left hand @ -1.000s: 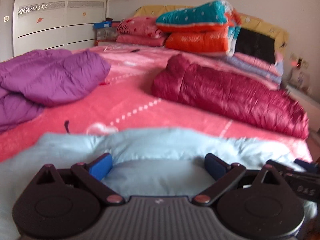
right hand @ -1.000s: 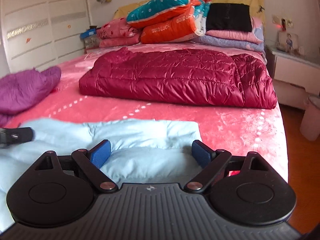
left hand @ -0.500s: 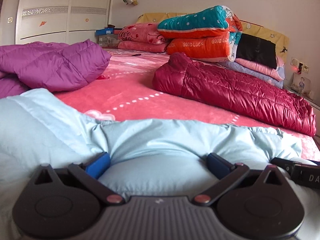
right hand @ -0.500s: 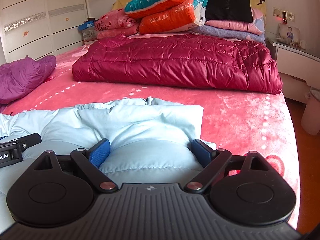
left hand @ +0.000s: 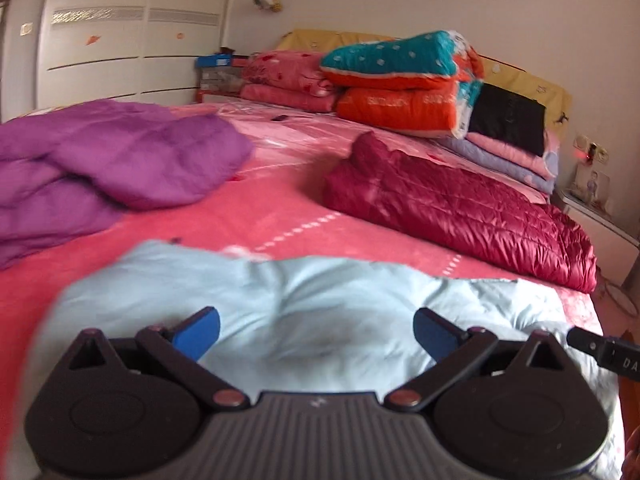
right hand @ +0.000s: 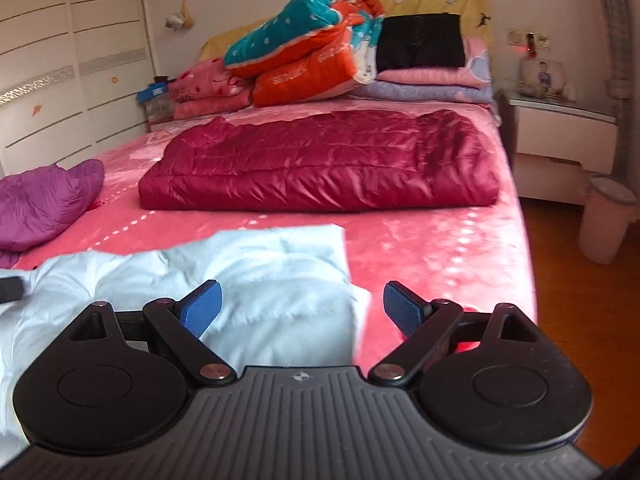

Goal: Fold large clothes
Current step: 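Grasp the folded light blue jacket bundle with both grippers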

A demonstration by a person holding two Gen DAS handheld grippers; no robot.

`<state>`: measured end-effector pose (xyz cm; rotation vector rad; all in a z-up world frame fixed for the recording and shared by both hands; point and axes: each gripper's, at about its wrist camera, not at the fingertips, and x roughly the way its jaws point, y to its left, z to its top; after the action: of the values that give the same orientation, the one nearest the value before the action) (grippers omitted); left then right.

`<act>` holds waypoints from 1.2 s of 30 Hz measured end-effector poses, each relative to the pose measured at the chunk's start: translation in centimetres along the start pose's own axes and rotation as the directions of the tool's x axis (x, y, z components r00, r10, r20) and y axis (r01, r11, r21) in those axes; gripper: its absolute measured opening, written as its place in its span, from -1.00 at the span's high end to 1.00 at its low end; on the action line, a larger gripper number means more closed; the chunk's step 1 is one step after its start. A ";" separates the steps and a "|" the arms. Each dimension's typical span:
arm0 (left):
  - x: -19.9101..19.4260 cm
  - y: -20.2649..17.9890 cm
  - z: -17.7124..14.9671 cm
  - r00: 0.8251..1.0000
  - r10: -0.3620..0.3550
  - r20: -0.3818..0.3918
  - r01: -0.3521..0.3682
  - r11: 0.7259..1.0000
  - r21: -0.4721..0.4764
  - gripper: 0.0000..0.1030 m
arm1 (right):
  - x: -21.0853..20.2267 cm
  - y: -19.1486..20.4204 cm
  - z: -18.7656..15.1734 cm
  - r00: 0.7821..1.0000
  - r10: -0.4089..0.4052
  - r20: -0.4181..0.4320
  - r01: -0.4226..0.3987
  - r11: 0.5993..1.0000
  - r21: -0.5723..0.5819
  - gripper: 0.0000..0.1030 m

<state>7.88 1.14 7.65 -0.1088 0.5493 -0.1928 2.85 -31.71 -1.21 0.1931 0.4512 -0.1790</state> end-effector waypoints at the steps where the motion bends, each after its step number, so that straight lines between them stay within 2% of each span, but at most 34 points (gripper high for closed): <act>1: -0.9 1.0 -0.1 1.000 -0.009 -0.014 0.009 1.000 -0.016 -0.98 | -0.6 -0.4 -0.2 1.000 0.011 -0.016 -0.011 1.000 0.015 -1.00; 5: -4.1 4.7 -1.1 0.999 0.013 -0.052 -0.016 0.998 -0.064 -0.98 | -2.4 -2.6 -1.1 0.993 0.077 -0.084 -0.068 0.992 0.109 -1.00; 8: -6.0 6.8 -1.4 0.997 0.024 -0.068 -0.028 0.997 -0.071 -0.98 | -4.5 -3.7 -1.7 0.991 0.099 -0.090 -0.087 0.988 0.127 -1.00; 11: -7.4 9.2 -1.0 0.998 0.007 -0.059 -0.015 0.991 -0.130 -0.98 | -6.1 -4.9 -2.2 0.988 0.133 -0.083 -0.120 0.982 0.149 -1.00; 13: -7.8 10.6 -0.7 0.998 -0.003 -0.066 -0.007 0.986 -0.165 -0.98 | -6.5 -6.2 -2.6 0.980 0.172 -0.097 -0.148 0.965 0.216 -1.00; 16: -8.0 12.0 -0.3 0.997 0.009 -0.071 -0.020 0.986 -0.167 -0.98 | -6.7 -8.0 -3.1 0.967 0.229 -0.110 -0.185 0.932 0.311 -1.00; 21: -7.2 14.3 0.0 0.994 -0.029 -0.105 0.006 0.977 -0.215 -0.98 | -5.7 -9.5 -3.7 0.944 0.312 -0.105 -0.246 0.879 0.409 -1.00; 27: -4.8 16.2 0.1 0.984 -0.108 -0.138 0.063 0.953 -0.298 -0.98 | -3.4 -10.5 -4.1 0.910 0.407 -0.087 -0.312 0.805 0.506 -1.00; 30: -3.1 17.3 0.3 0.976 -0.158 -0.150 0.095 0.927 -0.363 -0.98 | -2.2 -10.8 -4.2 0.877 0.474 -0.080 -0.362 0.761 0.539 -1.00; 36: 0.5 18.1 0.3 0.951 -0.249 -0.185 0.153 0.895 -0.419 -0.98 | 0.9 -10.0 -3.2 0.821 0.566 -0.078 -0.442 0.716 0.540 -1.00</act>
<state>11.22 18.72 4.92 -0.5522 0.8107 -0.2973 0.19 -40.74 -5.94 0.8583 0.5697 0.2890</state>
